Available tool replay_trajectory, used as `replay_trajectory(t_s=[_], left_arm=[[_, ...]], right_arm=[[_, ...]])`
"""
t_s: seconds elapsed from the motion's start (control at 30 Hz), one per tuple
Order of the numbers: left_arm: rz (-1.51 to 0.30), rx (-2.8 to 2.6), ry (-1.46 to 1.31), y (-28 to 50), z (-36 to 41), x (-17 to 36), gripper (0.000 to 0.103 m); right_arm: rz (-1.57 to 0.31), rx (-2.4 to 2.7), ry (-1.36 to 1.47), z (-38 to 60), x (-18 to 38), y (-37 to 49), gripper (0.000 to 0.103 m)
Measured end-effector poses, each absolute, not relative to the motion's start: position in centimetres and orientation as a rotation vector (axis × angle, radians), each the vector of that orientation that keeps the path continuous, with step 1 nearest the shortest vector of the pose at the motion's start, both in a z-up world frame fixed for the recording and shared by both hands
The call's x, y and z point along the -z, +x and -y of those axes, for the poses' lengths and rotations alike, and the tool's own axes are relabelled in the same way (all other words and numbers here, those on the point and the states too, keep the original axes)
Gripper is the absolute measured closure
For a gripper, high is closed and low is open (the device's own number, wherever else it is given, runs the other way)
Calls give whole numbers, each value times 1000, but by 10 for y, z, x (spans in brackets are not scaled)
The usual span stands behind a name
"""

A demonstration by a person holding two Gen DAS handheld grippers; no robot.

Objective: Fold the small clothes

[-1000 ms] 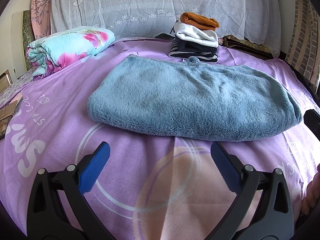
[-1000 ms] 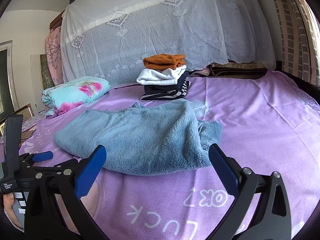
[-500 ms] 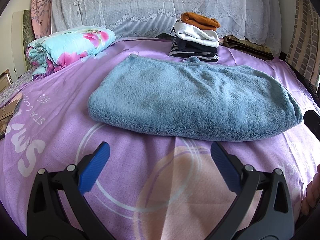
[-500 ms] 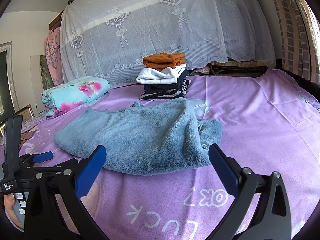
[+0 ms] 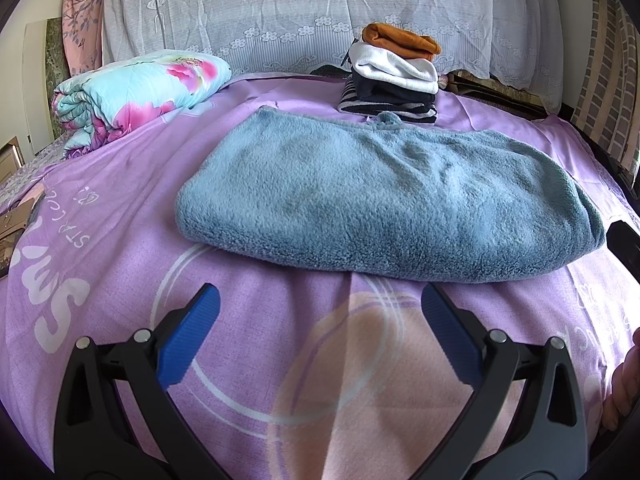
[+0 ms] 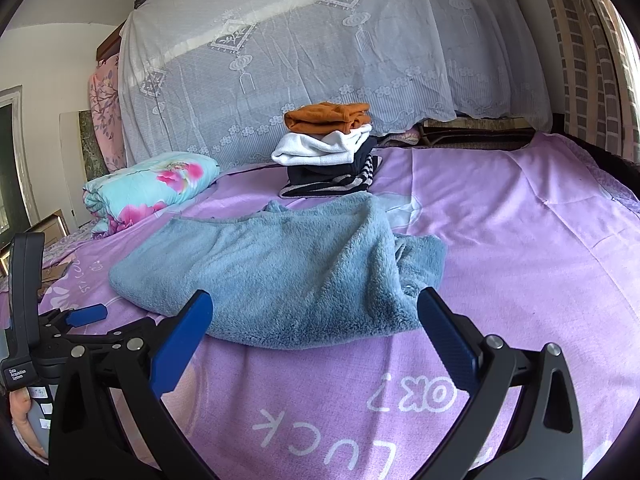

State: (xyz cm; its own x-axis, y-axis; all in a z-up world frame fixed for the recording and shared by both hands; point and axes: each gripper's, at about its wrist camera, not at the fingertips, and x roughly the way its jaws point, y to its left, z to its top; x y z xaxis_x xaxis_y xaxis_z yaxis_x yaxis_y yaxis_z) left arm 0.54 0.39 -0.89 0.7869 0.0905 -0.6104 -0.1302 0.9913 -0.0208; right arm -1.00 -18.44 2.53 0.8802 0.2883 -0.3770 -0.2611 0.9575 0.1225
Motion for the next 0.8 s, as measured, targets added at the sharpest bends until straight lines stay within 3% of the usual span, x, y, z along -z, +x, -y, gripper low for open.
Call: replay_trajectory(t_s=[0.3,0.5,0.7,0.8], left_arm=[[-656,-118,-65,5,-4,9,2],[-646,-91,-126,9,-25,3,2],[-663,-146,-141,61,-67,-26,2],[-735,-59,-254,103,-86,-28,2]], right_arm=[[-408,-284,74,185,-24,-9,1],[-511,-366,88,180,-22,11,1],[-547,-267,5,172,-54,83,1],[-721,-226,-7,161,-43,134,1]])
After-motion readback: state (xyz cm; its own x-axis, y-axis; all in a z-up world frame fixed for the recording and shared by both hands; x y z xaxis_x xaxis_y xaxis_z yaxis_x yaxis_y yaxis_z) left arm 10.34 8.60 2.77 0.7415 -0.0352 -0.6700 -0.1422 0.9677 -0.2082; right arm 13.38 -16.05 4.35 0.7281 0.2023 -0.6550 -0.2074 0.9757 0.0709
